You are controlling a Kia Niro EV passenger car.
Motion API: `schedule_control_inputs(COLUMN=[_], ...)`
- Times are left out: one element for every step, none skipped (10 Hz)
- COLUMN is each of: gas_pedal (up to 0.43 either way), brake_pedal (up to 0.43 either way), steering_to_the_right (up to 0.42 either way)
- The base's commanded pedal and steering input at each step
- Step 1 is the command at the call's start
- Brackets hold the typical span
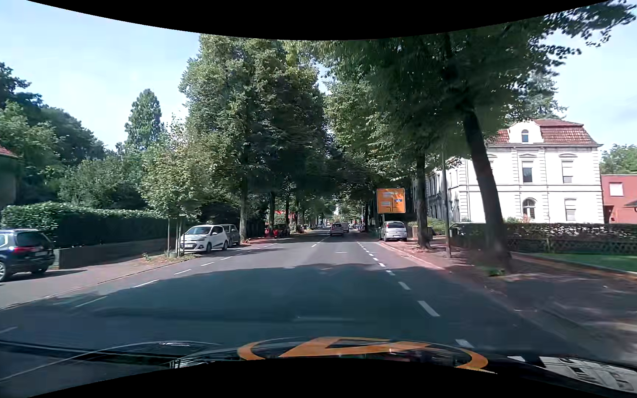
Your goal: Follow the waypoints while adhering to traffic rules and regulations
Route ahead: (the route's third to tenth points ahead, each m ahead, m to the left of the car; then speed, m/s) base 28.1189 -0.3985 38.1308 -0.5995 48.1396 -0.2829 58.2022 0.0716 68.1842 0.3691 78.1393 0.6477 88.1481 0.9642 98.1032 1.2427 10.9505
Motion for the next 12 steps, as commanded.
schedule_control_inputs(gas_pedal=[0.059,0.059,0.059,0.059,0.059,0.059,0.059,0.059,0.059,0.059,0.059,0.059], brake_pedal=[0.000,0.000,0.000,0.000,0.000,0.000,0.000,0.000,0.000,0.000,0.000,0.000], steering_to_the_right=[0.000,0.001,0.000,0.000,0.000,0.000,0.000,0.000,0.000,0.000,0.000,0.000])
